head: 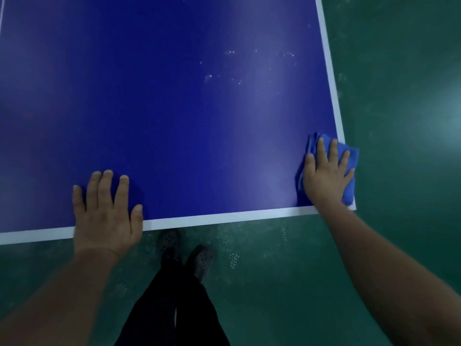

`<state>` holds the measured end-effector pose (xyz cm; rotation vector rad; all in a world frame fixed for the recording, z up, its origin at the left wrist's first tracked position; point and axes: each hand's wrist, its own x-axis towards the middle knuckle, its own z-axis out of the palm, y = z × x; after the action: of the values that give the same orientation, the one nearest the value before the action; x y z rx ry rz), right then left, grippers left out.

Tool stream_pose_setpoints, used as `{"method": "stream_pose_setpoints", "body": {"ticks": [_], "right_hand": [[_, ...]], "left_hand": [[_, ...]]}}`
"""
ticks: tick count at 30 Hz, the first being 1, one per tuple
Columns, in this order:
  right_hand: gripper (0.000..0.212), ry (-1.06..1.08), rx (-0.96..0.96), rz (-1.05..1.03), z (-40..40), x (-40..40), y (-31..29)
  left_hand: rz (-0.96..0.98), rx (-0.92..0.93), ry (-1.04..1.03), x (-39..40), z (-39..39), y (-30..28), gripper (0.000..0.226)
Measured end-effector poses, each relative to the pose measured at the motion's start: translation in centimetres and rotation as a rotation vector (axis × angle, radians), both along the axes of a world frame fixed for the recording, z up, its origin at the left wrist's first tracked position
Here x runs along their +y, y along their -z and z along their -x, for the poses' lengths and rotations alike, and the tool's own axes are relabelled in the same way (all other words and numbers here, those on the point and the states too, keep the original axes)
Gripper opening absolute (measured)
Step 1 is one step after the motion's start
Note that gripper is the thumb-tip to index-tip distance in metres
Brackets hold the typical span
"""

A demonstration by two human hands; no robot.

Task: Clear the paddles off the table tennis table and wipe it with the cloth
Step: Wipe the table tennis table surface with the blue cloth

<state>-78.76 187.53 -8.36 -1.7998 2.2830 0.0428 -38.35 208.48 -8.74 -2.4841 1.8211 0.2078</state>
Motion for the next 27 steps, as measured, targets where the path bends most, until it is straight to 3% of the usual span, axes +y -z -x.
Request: {"method": "stream_pose_setpoints", "body": {"ticks": [3, 6, 10, 12, 14, 16, 19, 21, 22, 25, 27], "right_hand": [[0.053, 0.036, 0.066, 0.064, 1.8, 6.9, -0.3], [0.047, -0.065, 0.117, 0.07, 5.5, 6.0, -1.2], [0.041, 0.342, 0.069, -0.063, 11.3, 0.0, -3.7], [0.043, 0.38, 0.03, 0.118, 9.9, -1.4, -4.8], [0.042, 0.23, -0.061, 0.297, 5.3, -1.2, -5.0], [0.035, -0.045, -0.169, 0.324, -1.0, 1.1, -4.4], [0.036, -0.644, -0.072, 0.224, -7.7, 7.3, -1.5], [0.043, -0.81, -0.006, 0.24, -6.9, 6.7, -0.3], [0.044, -0.71, 0.01, 0.277, -5.6, 5.0, 0.2], [0.045, -0.089, 0.065, 0.238, -1.7, 0.2, -0.2], [0.047, 0.202, 0.032, 0.206, -2.3, -1.1, -0.9]], "left_hand": [[-0.006, 0.003, 0.002, 0.0, -0.1, 0.2, 0.071], [-0.007, 0.003, -0.003, 0.0, -0.1, 0.2, 0.072], [-0.011, 0.01, 0.004, 0.0, -0.2, -0.1, 0.071], [-0.021, 0.007, 0.004, -0.1, -0.1, 0.0, 0.071], [-0.026, 0.007, 0.002, -0.1, -0.2, 0.1, 0.072], [-0.029, 0.009, 0.006, -0.1, -0.3, 0.2, 0.072], [-0.022, 0.016, 0.006, 0.0, -0.3, 0.3, 0.071], [-0.029, 0.011, 0.005, 0.0, -0.4, 0.4, 0.072], [-0.031, 0.008, 0.005, -0.1, -0.5, 0.4, 0.072], [-0.036, 0.019, 0.013, -0.1, -0.4, 0.3, 0.072], [-0.037, 0.024, 0.015, -0.2, -0.5, 0.3, 0.072]]}}
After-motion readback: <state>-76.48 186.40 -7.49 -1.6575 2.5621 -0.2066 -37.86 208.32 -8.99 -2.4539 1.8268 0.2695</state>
